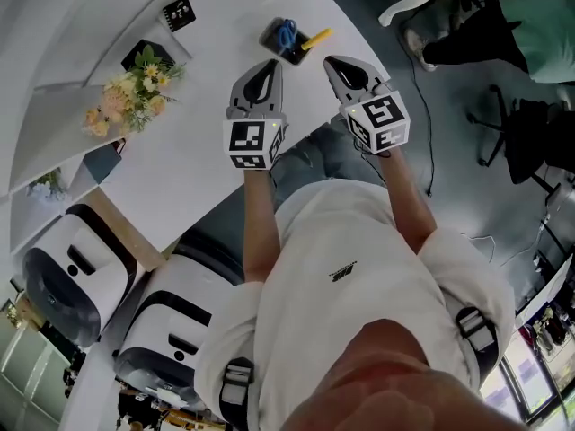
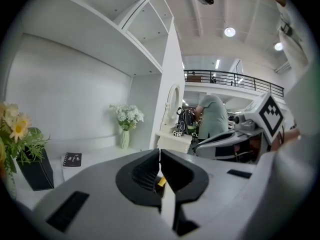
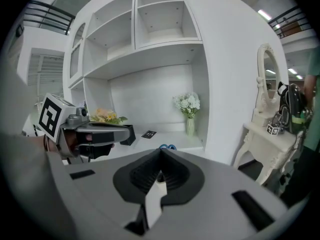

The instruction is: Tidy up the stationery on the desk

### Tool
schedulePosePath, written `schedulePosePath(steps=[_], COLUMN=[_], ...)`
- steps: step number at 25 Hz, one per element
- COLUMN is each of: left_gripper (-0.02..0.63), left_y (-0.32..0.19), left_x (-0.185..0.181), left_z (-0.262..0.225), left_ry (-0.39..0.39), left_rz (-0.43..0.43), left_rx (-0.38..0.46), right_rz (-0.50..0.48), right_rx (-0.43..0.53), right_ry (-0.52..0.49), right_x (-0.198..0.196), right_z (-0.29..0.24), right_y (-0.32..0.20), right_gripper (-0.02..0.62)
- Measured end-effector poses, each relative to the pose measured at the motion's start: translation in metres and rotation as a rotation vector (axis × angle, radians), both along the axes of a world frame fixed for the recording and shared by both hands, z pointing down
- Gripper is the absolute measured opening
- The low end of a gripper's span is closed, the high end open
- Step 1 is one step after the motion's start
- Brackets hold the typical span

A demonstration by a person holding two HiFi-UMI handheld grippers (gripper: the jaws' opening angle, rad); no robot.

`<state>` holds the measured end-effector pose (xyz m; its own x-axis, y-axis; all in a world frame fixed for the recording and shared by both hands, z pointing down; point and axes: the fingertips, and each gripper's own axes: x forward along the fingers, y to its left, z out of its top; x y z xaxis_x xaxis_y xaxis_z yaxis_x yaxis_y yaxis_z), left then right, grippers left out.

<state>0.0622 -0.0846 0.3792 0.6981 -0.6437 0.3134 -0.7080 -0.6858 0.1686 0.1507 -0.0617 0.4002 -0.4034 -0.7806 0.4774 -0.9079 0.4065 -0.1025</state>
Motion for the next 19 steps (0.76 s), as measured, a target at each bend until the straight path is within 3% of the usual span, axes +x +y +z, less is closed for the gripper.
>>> schedulePosePath(steps=[19], left_gripper=[0.0], left_y=[0.044], left_x=[-0.006], left_z=[-0.021], left_ry=[-0.002], left_rz=[0.074], left_rx=[0.024], right_rz=[0.059], right_rx=[0.07], right_ry=[0.007], right_x=[-0.011], right_z=[-0.036], right_y=[0.037], right_gripper=[-0.005])
